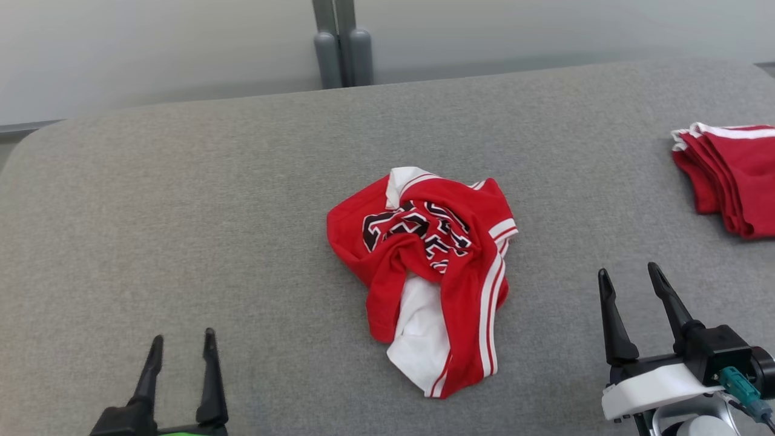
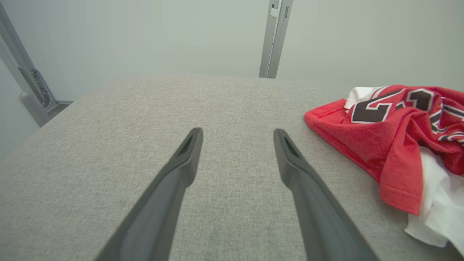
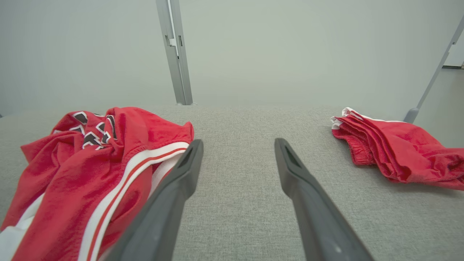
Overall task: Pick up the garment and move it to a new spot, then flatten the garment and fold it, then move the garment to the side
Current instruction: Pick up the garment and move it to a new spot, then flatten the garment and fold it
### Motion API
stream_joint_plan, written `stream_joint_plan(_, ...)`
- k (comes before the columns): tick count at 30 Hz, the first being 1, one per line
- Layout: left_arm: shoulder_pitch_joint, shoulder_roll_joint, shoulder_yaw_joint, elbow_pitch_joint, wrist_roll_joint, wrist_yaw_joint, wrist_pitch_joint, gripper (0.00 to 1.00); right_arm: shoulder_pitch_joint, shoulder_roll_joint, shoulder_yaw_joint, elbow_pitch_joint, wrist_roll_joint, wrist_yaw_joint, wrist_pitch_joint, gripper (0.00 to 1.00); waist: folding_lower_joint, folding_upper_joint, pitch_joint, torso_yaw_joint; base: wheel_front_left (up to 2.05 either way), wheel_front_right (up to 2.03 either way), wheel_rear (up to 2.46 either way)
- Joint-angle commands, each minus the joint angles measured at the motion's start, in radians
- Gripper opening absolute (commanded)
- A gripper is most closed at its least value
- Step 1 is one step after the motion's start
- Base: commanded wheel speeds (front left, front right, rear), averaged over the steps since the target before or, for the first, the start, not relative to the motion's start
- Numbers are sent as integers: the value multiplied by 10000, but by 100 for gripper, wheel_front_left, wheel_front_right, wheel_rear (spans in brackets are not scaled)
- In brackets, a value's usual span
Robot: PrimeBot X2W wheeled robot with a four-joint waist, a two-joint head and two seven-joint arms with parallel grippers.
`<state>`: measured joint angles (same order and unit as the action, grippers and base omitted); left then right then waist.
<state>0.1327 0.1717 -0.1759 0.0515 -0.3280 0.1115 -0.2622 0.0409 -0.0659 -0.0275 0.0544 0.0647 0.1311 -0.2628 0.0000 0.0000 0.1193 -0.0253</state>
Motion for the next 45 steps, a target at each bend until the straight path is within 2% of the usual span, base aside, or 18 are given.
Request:
stream_joint_plan(1, 227, -164, 355, -128, 93, -130, -29, 100, 223, 8, -49, 29, -47, -6, -27, 100, 0, 0, -482, 587, 0, 0, 0)
stream_joint_plan(8, 867, -835, 1911, -540, 732, -1002, -32, 100, 459, 37, -235, 221, -62, -6, -27, 100, 0, 0, -755, 724, 0, 0, 0)
stream_joint_plan(11, 938, -1069, 2270, -560, 980, -1404, -32, 100, 505, 60, -271, 294, -81, -6, -27, 100, 0, 0, -840, 670, 0, 0, 0)
stream_joint_plan(16, 880, -1177, 2511, -446, 1189, -1716, -33, 100, 496, 80, -186, 336, -111, -6, -27, 100, 0, 0, -923, 544, 0, 0, 0)
stream_joint_plan(21, 878, -1207, 2628, -377, 1139, -1826, -33, 100, 537, 94, -118, 363, -102, -6, -27, 100, 0, 0, -1032, 395, 0, 0, 0)
stream_joint_plan(41, 942, -1211, 2475, -314, 1078, -1735, -34, 100, 576, 131, -120, 313, -76, -6, -27, 100, 0, 0, -1040, 407, 0, 0, 0)
stream_joint_plan(45, 830, -1211, 2168, -421, 1256, -1817, -32, 100, 506, 131, -93, 291, -82, -6, -27, 100, 0, 0, -953, 379, 0, 0, 0)
